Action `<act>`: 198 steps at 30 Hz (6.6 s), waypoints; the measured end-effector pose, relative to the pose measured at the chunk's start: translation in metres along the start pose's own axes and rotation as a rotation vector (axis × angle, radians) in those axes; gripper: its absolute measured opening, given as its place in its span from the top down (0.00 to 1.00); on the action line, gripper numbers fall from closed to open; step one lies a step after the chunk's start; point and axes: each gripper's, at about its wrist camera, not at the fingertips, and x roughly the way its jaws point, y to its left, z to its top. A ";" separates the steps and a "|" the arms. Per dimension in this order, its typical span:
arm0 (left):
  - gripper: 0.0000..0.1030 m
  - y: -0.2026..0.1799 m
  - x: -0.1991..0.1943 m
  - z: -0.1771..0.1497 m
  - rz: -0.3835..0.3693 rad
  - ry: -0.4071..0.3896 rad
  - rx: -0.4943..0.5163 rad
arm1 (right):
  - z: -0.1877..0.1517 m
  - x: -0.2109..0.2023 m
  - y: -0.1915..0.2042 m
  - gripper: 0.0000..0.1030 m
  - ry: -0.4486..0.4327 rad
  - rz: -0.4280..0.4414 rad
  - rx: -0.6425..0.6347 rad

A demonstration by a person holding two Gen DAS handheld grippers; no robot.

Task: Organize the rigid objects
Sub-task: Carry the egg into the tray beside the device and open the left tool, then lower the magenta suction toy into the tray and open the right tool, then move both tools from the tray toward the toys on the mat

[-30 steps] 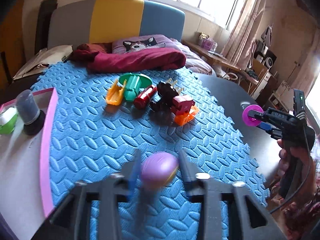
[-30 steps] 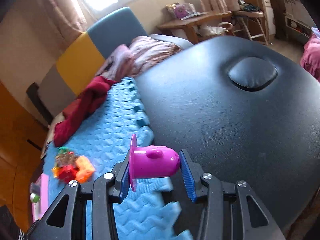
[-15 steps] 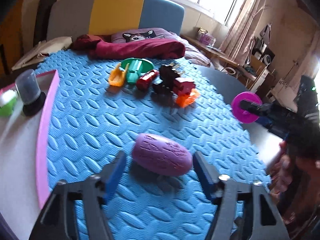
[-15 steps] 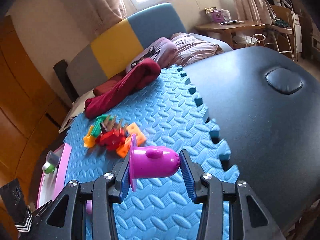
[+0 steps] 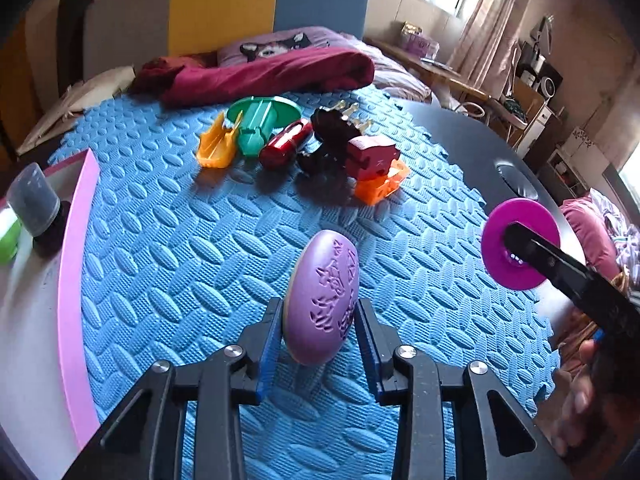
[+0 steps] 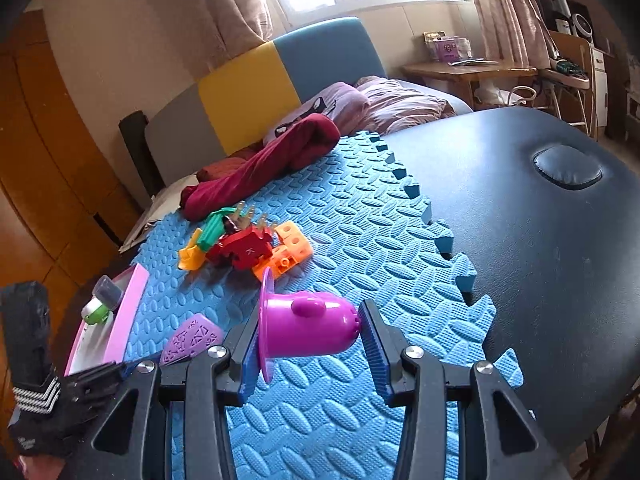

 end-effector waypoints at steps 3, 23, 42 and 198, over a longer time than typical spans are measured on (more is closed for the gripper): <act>0.40 0.002 -0.001 0.002 0.006 -0.005 -0.008 | -0.003 0.001 0.003 0.56 0.003 0.004 -0.004; 0.57 0.007 -0.010 -0.009 0.057 -0.075 0.077 | -0.018 0.005 0.007 0.56 0.044 0.027 0.030; 0.57 0.121 -0.099 -0.025 0.125 -0.177 -0.140 | -0.016 0.017 0.084 0.56 0.067 0.119 -0.091; 0.06 0.083 -0.098 -0.060 0.057 -0.117 -0.216 | 0.032 0.086 0.041 0.28 0.076 -0.011 -0.193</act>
